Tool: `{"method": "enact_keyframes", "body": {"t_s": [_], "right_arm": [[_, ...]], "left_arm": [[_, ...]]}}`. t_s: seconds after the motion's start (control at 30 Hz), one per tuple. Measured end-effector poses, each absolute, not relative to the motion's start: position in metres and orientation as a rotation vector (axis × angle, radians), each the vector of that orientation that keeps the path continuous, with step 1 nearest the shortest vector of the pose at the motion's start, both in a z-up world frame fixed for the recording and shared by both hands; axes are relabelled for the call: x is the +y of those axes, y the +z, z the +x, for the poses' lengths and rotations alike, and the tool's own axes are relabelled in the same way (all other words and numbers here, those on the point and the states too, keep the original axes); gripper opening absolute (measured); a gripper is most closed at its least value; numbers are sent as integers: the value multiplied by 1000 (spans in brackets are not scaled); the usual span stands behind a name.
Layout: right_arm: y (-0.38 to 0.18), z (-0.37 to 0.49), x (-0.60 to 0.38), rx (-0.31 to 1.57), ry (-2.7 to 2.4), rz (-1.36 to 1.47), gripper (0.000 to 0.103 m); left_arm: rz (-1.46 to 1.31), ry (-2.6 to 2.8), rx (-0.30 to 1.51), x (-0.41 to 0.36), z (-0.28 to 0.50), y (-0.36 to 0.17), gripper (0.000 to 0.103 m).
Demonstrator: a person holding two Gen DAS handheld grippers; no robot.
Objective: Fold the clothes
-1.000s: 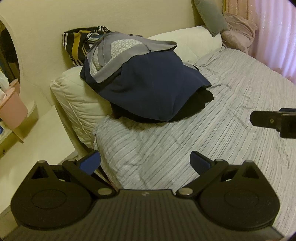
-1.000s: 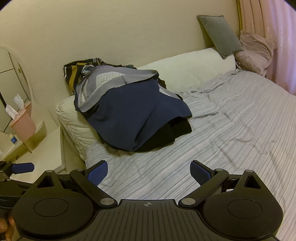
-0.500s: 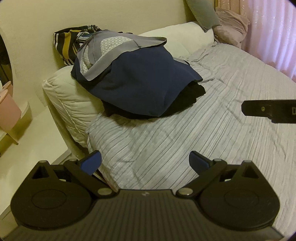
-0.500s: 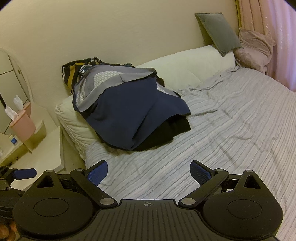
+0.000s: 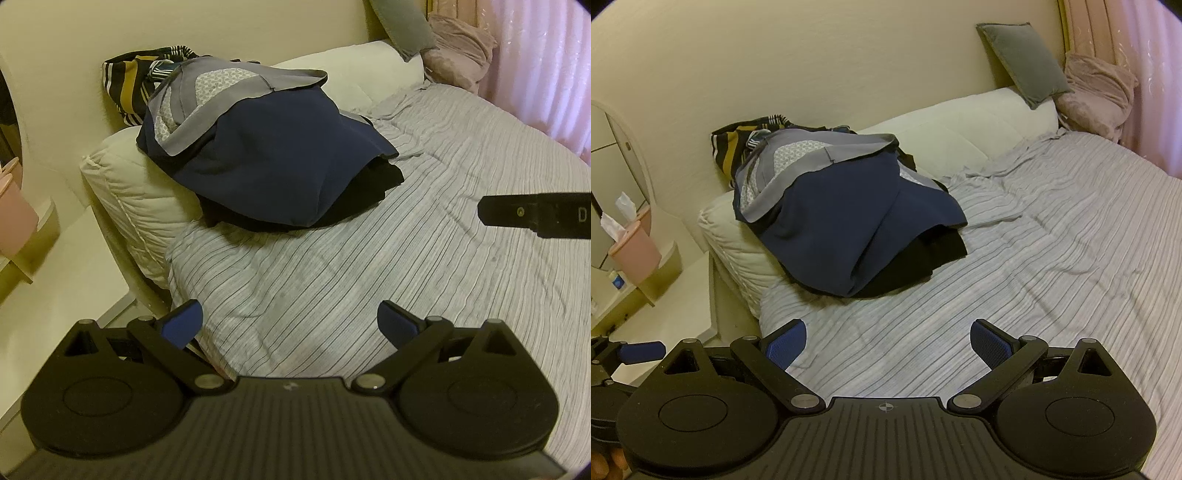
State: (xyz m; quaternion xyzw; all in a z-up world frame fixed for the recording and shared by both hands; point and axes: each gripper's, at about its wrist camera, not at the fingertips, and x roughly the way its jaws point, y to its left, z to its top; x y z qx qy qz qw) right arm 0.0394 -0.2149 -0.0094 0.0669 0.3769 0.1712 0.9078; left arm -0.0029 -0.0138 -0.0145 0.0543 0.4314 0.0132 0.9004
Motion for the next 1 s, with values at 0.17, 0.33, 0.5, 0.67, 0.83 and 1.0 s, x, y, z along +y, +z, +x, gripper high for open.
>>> {"method": "enact_keyframes", "body": {"t_s": [0.17, 0.33, 0.5, 0.67, 0.83, 1.0], "right_arm": [[-10, 39, -217, 780, 365, 138, 98], [-11, 39, -222, 782, 384, 129, 98], [-12, 40, -227, 785, 403, 119, 98], [-18, 46, -242, 788, 438, 119, 98], [-25, 64, -250, 802, 497, 134, 98], [-34, 102, -232, 800, 540, 137, 98]], "left_arm": [[109, 46, 893, -16, -7, -14, 100], [96, 73, 896, -19, -11, -15, 100], [80, 94, 894, -23, -13, -16, 100], [7, 139, 877, -8, -9, -11, 100], [8, 164, 907, 17, 6, -10, 100], [109, 163, 936, 47, 48, -17, 100]]}}
